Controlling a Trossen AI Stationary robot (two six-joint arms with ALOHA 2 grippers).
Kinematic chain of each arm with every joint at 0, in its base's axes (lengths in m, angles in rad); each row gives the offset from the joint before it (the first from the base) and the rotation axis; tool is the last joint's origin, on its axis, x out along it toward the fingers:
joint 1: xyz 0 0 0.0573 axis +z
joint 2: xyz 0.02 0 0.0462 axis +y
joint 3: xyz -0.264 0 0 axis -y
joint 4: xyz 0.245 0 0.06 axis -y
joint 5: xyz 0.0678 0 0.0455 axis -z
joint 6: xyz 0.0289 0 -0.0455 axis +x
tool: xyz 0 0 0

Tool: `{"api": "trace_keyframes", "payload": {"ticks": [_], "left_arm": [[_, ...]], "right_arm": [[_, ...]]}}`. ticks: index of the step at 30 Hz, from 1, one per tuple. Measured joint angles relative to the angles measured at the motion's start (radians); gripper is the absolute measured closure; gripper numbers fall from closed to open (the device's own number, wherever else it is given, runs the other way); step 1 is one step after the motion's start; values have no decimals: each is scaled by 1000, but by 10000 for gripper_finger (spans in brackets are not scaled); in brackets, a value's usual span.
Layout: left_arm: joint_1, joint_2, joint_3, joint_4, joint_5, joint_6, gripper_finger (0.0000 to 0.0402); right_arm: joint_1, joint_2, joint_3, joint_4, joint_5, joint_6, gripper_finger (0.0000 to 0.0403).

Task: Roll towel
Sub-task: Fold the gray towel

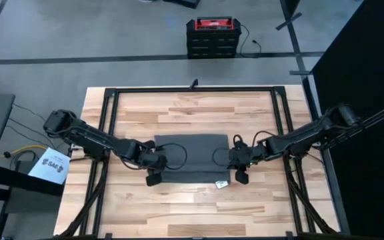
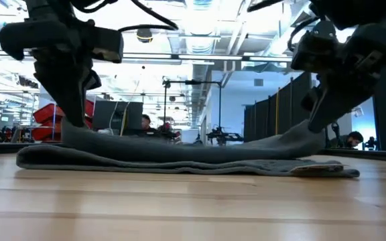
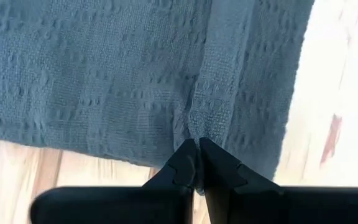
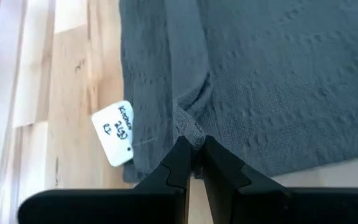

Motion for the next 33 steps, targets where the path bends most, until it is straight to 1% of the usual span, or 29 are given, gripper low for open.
{"api": "trace_keyframes", "payload": {"ticks": [3,11,19,24,26,27,29,33], "left_arm": [[-9,-29,0,-17,1,-21,400],[-48,-94,0,-31,2,-34,400],[-93,-87,0,-1,5,-45,400],[-117,-88,0,2,4,-93,399],[-123,-88,0,13,5,-114,389],[-124,-88,0,18,5,-126,379],[-127,-88,0,31,9,-148,355],[-129,-88,0,49,82,-172,304]], "right_arm": [[9,24,0,22,-17,7,383],[42,4,49,35,-33,-1,383],[79,21,54,25,-33,-1,383],[80,48,53,24,-32,0,383],[79,61,53,24,-32,6,382],[77,68,53,21,-32,6,375],[77,80,53,18,-32,7,347],[77,79,53,22,-32,7,280]]}}
